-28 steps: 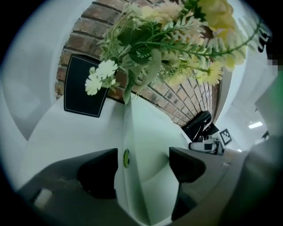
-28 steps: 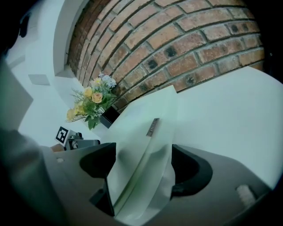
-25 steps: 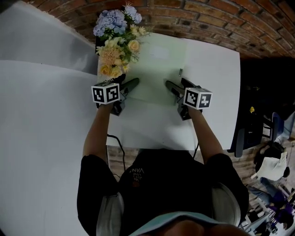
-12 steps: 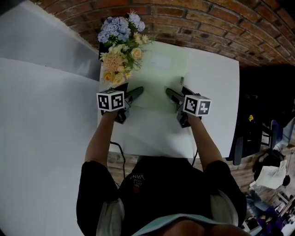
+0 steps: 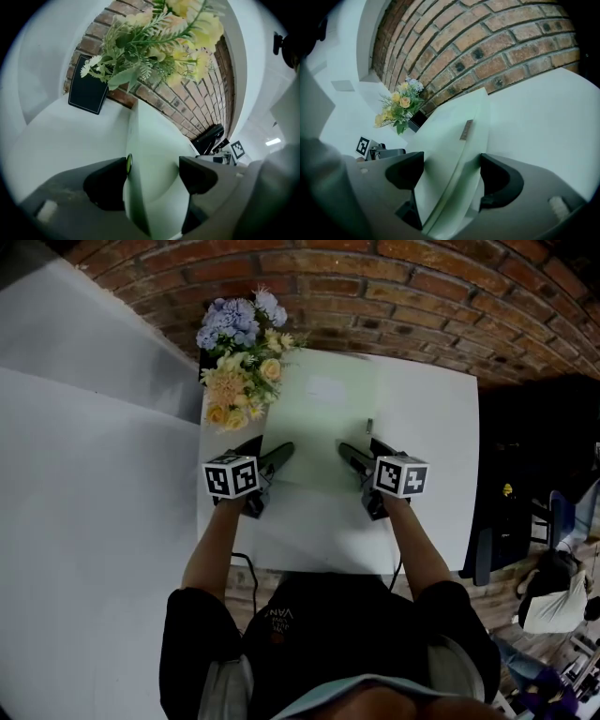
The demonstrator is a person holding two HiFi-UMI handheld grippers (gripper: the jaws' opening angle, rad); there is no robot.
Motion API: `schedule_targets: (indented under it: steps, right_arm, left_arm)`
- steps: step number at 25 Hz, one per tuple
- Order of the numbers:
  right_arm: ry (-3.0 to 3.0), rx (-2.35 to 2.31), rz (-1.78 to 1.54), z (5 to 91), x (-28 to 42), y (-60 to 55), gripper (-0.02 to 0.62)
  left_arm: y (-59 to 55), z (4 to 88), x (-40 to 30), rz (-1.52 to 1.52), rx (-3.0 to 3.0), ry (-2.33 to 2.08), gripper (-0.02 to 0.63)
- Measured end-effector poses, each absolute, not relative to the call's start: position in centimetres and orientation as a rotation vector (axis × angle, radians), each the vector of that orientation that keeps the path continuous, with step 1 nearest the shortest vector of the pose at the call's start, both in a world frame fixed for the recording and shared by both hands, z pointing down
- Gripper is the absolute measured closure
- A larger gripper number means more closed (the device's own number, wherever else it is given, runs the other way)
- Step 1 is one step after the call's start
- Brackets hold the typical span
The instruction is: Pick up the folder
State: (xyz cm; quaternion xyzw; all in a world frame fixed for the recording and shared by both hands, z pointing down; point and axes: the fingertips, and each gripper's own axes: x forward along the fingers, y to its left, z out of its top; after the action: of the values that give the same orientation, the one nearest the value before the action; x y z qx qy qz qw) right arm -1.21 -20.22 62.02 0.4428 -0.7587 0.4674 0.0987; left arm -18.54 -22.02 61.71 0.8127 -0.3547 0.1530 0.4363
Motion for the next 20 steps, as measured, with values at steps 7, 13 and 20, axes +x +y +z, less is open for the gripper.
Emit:
schedule_targets:
  steps: [7, 13, 20]
  right_arm:
    - [-2.264, 1.275, 1.316, 61.8, -0.2, -18.4, 0.232]
    - [-2.289, 1.28, 1.249, 60.6, 1.3, -17.5, 0.232]
    - [-2.324, 1.317, 1.174, 58.7, 3.5, -16.5, 0.232]
  left_arm:
    - [-20.0, 61.2, -17.4, 0.433, 2.083, -0.894, 0.252]
    - [-18.8, 60.4, -16.0, 0.408, 2.105, -0.907, 0.253]
    - [-17.5, 59.0, -13.9, 0.345, 2.137, -0.927, 0.253]
